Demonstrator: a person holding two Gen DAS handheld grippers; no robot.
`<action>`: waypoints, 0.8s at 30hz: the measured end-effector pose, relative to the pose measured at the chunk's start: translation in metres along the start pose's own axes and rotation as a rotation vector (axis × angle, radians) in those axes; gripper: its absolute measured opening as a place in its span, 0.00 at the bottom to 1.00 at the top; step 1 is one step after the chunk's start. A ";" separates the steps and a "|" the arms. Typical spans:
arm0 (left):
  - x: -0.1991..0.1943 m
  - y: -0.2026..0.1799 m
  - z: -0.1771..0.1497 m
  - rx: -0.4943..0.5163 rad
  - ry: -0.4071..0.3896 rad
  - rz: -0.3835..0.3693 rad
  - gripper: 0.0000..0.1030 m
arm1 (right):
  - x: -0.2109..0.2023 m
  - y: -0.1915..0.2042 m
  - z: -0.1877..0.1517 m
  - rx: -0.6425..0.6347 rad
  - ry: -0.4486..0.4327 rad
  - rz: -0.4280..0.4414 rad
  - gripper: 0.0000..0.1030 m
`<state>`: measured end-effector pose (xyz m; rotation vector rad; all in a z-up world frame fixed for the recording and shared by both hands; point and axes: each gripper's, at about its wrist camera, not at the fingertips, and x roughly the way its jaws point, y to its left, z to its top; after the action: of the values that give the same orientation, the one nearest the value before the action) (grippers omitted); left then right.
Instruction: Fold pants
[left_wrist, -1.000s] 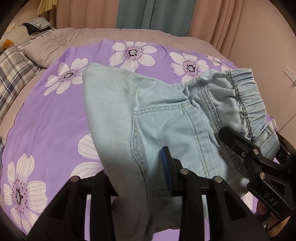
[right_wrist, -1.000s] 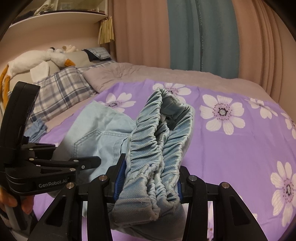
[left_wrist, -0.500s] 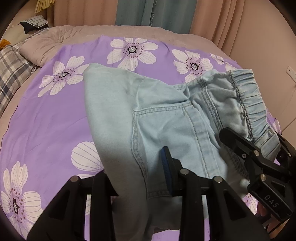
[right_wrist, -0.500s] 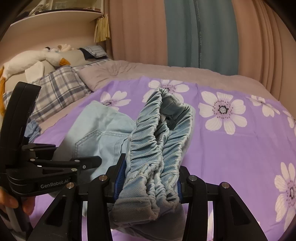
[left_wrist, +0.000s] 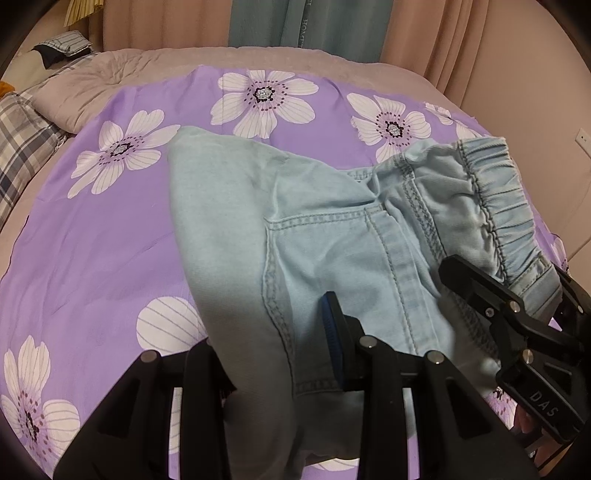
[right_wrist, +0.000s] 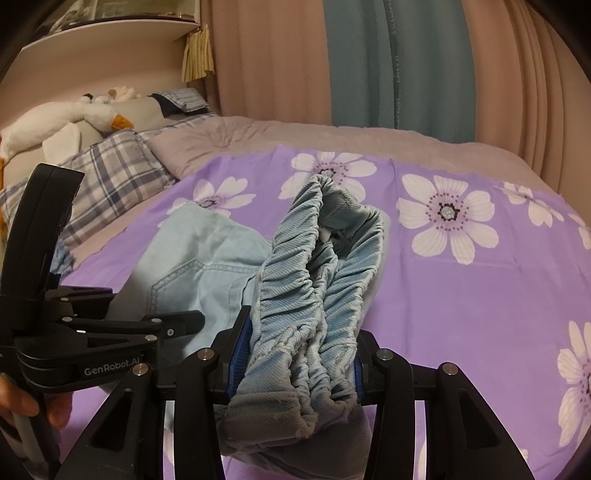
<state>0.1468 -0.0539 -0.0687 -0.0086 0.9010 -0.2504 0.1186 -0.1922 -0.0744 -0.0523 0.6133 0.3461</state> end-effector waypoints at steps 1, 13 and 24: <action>0.002 0.000 0.001 0.002 0.000 0.001 0.31 | 0.001 0.000 0.000 0.001 0.000 -0.001 0.44; 0.017 -0.004 0.007 0.021 0.017 0.006 0.31 | 0.013 -0.005 0.000 0.018 0.005 -0.010 0.44; 0.032 -0.006 0.012 0.032 0.033 0.008 0.31 | 0.023 -0.009 0.000 0.035 0.016 -0.015 0.44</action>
<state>0.1740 -0.0683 -0.0849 0.0292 0.9296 -0.2580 0.1396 -0.1941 -0.0877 -0.0264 0.6341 0.3210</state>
